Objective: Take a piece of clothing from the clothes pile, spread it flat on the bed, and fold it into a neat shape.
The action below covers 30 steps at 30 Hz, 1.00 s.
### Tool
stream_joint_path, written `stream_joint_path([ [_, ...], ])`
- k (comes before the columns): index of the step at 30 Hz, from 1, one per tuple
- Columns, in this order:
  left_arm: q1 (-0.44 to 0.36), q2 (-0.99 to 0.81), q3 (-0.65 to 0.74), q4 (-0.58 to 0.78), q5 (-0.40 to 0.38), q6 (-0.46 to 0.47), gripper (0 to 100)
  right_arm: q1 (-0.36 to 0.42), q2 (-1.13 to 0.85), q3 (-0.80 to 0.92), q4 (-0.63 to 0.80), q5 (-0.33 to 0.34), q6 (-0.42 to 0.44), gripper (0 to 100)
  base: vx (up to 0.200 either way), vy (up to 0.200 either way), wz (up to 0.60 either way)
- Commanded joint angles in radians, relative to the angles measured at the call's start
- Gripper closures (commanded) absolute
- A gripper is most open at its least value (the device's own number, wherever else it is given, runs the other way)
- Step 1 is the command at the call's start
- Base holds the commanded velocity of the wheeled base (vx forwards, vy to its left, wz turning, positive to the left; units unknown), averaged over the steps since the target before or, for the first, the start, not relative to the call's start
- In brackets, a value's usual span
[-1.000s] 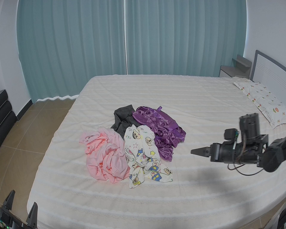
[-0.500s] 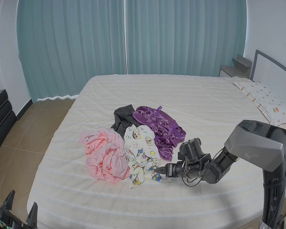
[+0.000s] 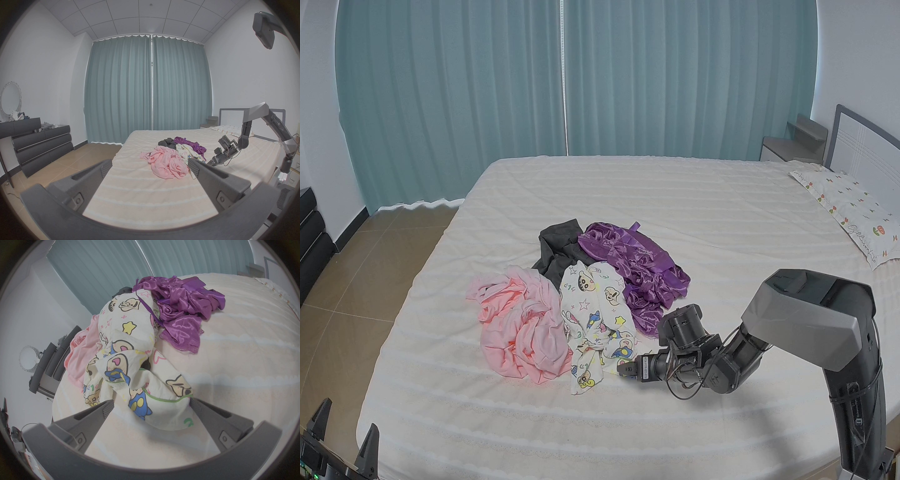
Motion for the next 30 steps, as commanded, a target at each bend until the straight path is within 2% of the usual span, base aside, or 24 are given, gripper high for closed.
stream_joint_path([
  [1,0.000,-0.018,0.018,0.000,0.000,0.000,0,0.024,0.032,-0.037,0.001,-0.012,-0.003,0,0.000,0.000,0.00],
  [3,0.000,-0.018,0.018,0.000,0.000,0.000,0,0.028,0.042,-0.047,0.009,-0.018,-0.006,0,0.000,0.000,0.00],
  [4,0.000,-0.018,0.018,0.000,0.000,0.000,0,0.028,0.049,-0.065,0.026,-0.029,-0.012,100,0.000,0.000,0.00],
  [8,0.000,-0.018,0.018,0.000,0.000,0.000,0,0.027,0.060,-0.080,0.047,-0.098,-0.026,100,0.000,0.000,0.00],
  [13,0.000,-0.018,0.018,0.000,0.000,0.000,0,0.019,0.022,-0.045,0.044,-0.101,-0.021,100,0.000,0.000,0.00],
  [19,0.000,-0.018,0.018,0.000,0.000,0.000,0,0.014,-0.070,0.076,0.000,-0.089,-0.021,100,0.000,0.000,0.00],
  [21,0.000,-0.018,0.018,0.000,-0.001,0.000,0,0.014,-0.144,0.199,-0.105,-0.063,-0.020,100,0.000,0.000,0.00],
  [22,0.000,-0.018,0.018,0.000,-0.001,0.000,0,0.014,-0.144,0.199,-0.105,-0.063,-0.020,100,0.000,0.000,0.00],
  [23,0.000,-0.018,0.018,0.000,0.000,0.000,0,0.014,-0.202,0.309,-0.203,-0.029,-0.020,100,0.000,0.000,0.00],
  [24,0.000,-0.018,0.018,0.000,0.000,0.000,0,0.014,-0.227,0.355,-0.243,-0.020,-0.018,100,0.000,0.000,0.00],
  [25,0.000,-0.018,0.018,0.000,0.000,0.000,0,0.014,-0.227,0.355,-0.243,-0.020,-0.018,100,0.000,0.000,0.00],
  [26,0.000,-0.018,0.018,0.000,0.000,0.000,0,0.013,-0.276,0.455,-0.338,-0.003,-0.015,100,0.000,0.000,0.00],
  [28,0.000,-0.018,0.018,0.000,-0.001,0.000,0,0.011,-0.288,0.483,-0.364,0.000,-0.017,100,0.000,0.000,0.00],
  [29,0.000,-0.018,0.018,0.000,0.000,0.000,0,0.011,-0.328,0.572,-0.463,0.005,-0.017,100,0.000,0.000,0.00],
  [30,0.000,-0.018,0.018,0.000,0.000,0.000,0,0.011,-0.328,0.572,-0.463,0.005,-0.017,100,0.000,0.000,0.00],
])
